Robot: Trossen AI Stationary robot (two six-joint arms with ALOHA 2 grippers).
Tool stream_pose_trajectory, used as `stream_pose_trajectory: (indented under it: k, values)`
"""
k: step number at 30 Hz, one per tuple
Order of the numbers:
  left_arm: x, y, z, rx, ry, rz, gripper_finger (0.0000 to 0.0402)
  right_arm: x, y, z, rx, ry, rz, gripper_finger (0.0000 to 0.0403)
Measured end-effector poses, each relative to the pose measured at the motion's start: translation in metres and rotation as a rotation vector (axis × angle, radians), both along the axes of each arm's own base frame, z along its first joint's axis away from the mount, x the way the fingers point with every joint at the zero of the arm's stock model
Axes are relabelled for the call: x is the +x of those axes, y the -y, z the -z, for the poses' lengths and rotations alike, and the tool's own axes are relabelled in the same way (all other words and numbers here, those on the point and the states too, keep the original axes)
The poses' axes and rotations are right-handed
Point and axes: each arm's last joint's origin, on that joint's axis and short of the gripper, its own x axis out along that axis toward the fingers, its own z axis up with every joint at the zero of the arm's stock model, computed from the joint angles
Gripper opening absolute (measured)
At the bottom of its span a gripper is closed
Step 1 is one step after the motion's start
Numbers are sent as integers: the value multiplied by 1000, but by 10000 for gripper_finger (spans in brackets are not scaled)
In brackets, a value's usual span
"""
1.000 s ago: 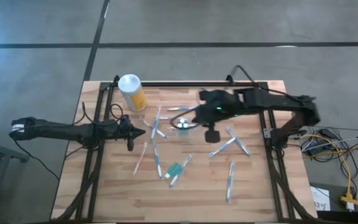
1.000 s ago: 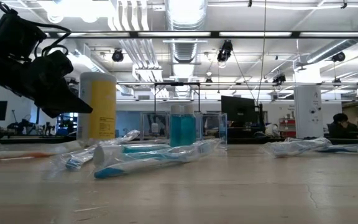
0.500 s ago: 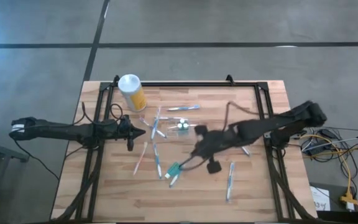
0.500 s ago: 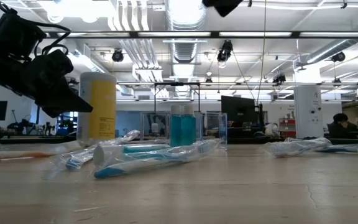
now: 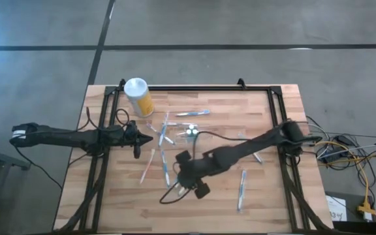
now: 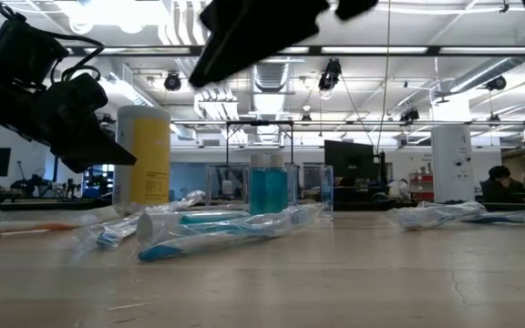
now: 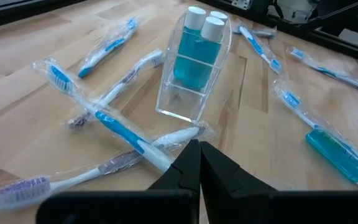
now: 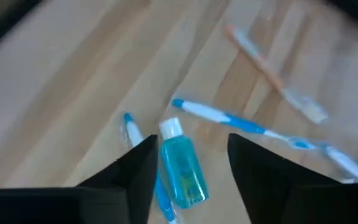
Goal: Pick & Place toothbrushing station
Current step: Put the mouthwash into the middle section of the transparent organizer
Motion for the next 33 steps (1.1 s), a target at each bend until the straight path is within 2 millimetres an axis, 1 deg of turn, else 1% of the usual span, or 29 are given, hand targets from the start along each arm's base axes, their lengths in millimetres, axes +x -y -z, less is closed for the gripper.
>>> stream_pose_trajectory:
  k: [4, 8, 11, 13, 16, 21, 27, 33]
  values:
    - [0, 0, 0, 0, -2, 0, 5, 15, 2, 21, -42, -103, -11, 225]
    - [0, 0, 0, 0, -3, -1, 5, 29, 7, 40, -70, -188, -14, 241]
    - [0, 0, 0, 1, -4, -1, 5, 37, 6, 51, -69, -220, -32, 249]
    - [0, 0, 1, 0, -9, -1, 5, 42, 5, 54, -73, -232, -43, 251]
    - [0, 0, 1, 0, -10, -1, 5, 45, 5, 60, -81, -278, -50, 250]
    - [0, 0, 1, -1, -10, -2, 5, 48, 9, 67, -73, -297, -50, 240]
    - [0, 0, 1, -1, -11, -2, 5, 48, 25, 76, -66, -323, -17, 224]
    - [0, 0, 1, -1, -12, -3, 5, 47, 35, 88, -21, -353, -20, 206]
